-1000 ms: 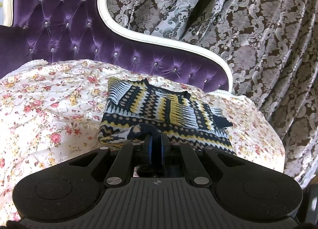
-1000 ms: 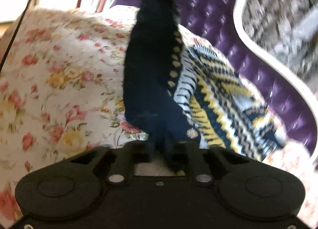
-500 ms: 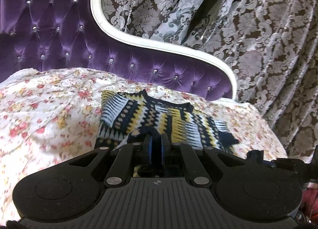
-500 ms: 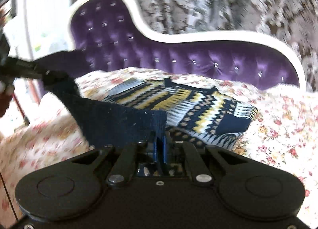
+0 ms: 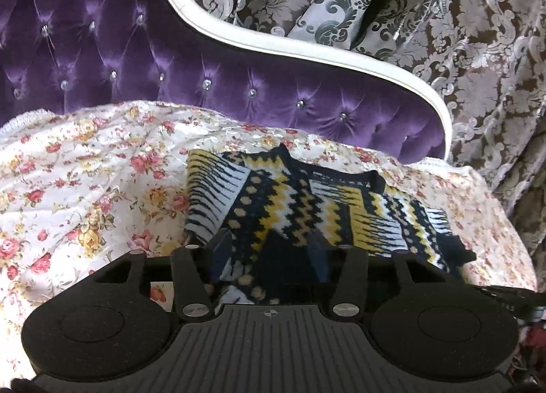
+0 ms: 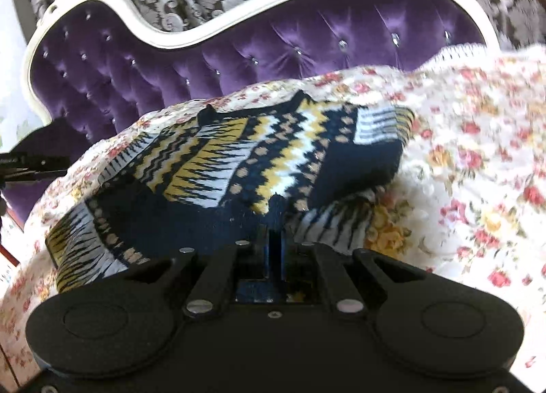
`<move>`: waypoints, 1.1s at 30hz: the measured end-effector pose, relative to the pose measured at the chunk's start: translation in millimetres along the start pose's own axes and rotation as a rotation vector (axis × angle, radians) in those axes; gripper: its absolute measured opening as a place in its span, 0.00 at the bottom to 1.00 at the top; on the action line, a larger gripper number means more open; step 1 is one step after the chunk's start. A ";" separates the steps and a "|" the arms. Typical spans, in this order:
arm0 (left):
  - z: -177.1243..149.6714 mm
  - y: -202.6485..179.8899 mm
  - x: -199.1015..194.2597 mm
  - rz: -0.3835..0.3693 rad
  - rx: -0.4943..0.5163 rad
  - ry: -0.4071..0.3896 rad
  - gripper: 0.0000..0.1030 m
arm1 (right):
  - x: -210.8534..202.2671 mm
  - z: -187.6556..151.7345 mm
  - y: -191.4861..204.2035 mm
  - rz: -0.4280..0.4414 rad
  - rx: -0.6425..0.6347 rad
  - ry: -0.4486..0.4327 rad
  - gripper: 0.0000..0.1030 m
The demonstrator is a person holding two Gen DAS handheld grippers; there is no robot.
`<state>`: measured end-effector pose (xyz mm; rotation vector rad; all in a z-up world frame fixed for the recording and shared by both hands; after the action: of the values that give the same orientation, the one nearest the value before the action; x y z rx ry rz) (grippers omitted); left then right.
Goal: Fold small clothes
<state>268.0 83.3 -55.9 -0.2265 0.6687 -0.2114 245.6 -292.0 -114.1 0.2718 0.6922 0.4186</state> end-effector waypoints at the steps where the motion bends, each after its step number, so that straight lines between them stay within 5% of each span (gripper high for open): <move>1: -1.1 2.6 3.6 -0.002 0.009 0.016 0.49 | 0.2 -1.6 -1.7 0.007 0.007 0.000 0.12; 11: -37.8 -2.0 40.1 -0.036 0.194 0.172 0.53 | 1.2 -10.0 -5.6 0.088 0.036 -0.017 0.37; 14: -46.5 -3.8 48.6 -0.032 0.209 0.193 0.52 | 2.0 -10.3 -4.2 0.088 0.034 -0.018 0.37; 15: -47.6 -4.2 48.8 -0.027 0.214 0.178 0.48 | 1.9 -10.6 -4.1 0.089 0.036 -0.018 0.37; 17: -49.9 -5.1 47.3 -0.022 0.224 0.155 0.20 | 1.6 -10.9 -2.1 0.088 0.029 -0.017 0.32; 19: -50.8 -4.1 43.7 -0.020 0.209 0.139 0.06 | 0.3 -11.6 2.5 0.084 0.003 -0.012 0.12; 26: -44.2 -17.2 3.7 0.012 0.222 -0.023 0.06 | -33.0 6.7 37.7 0.073 -0.157 -0.096 0.12; 33: 3.7 -36.5 -38.1 -0.004 0.253 -0.189 0.06 | -61.0 63.1 57.7 0.045 -0.234 -0.226 0.12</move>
<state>236.8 59.1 -20.7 -0.0039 0.4489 -0.2722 229.1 -275.5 -11.7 0.1109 0.4118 0.4985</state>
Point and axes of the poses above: each gripper's, at about its wrist camera, not at the fingertips, and x roughly the way its jaws point, y to its left, z to its top, the point moved 4 cm from there along x, roughly the way its jaws point, and after that the axes turned 2 degrees about -y, right-handed, at the moved point
